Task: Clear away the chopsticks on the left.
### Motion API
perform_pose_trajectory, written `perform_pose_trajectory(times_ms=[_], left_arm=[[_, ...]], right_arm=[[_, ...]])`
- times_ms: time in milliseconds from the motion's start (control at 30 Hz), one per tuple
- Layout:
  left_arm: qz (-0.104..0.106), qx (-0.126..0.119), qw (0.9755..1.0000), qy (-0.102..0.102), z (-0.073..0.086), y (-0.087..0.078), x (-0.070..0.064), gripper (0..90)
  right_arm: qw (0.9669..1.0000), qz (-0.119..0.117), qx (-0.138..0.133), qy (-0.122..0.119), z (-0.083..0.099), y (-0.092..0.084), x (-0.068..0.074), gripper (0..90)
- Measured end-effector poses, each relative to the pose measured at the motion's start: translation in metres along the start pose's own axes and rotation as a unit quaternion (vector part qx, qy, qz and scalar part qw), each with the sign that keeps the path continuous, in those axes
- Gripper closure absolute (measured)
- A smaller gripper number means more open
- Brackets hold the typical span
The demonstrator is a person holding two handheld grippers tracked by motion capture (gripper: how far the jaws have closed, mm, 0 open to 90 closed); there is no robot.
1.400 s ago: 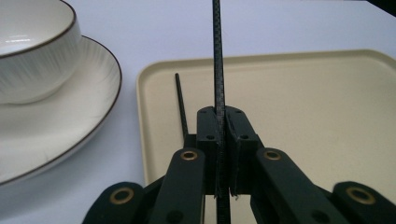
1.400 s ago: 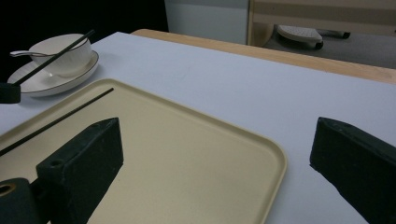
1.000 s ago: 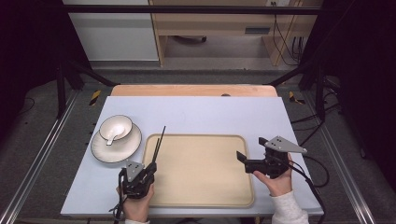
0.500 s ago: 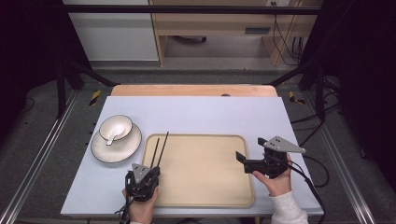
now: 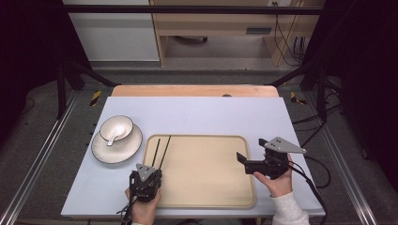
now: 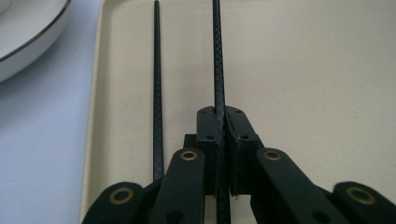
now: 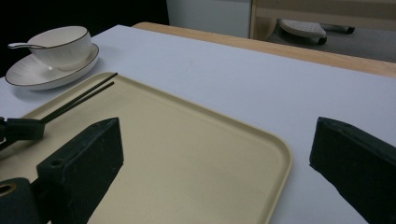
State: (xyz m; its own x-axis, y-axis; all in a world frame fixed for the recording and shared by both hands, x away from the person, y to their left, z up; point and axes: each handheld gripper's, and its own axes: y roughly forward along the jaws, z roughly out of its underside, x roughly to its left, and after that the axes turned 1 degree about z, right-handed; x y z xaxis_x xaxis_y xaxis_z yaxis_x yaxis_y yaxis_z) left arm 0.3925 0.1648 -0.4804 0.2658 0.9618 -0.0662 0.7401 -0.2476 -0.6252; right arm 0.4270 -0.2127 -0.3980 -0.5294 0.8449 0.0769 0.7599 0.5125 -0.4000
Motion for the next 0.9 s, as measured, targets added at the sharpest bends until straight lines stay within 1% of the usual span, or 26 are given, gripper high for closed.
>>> perform_pose_trajectory(times_ms=[100,600,700,767,833,900], left_arm=[[0.000,0.010,0.9999,0.006,-0.0006,0.0012,-0.0004,84.7],[0.006,0.014,0.9999,0.008,-0.0020,0.0026,-0.0008,83.9],[0.011,0.014,0.9998,0.009,-0.0027,0.0024,0.0002,83.0],[0.020,0.014,0.9997,0.006,-0.0033,0.0020,0.0007,81.8],[0.023,0.011,0.9996,0.009,-0.0045,0.0005,0.0003,79.3],[0.029,0.006,0.9995,0.012,-0.0069,-0.0024,0.0002,78.7]], right_arm=[[1.0000,0.000,0.000,0.000,0.0000,0.0002,0.0000,3.0],[1.0000,0.000,0.002,-0.001,0.0001,0.0004,0.0004,2.9],[1.0000,0.000,0.000,0.000,-0.0002,-0.0003,0.0002,2.9],[1.0000,0.001,-0.002,-0.001,-0.0005,-0.0006,-0.0002,2.9],[1.0000,0.001,-0.001,0.001,-0.0008,-0.0016,-0.0003,2.9],[1.0000,0.001,-0.002,0.000,-0.0008,-0.0016,-0.0004,2.9]])
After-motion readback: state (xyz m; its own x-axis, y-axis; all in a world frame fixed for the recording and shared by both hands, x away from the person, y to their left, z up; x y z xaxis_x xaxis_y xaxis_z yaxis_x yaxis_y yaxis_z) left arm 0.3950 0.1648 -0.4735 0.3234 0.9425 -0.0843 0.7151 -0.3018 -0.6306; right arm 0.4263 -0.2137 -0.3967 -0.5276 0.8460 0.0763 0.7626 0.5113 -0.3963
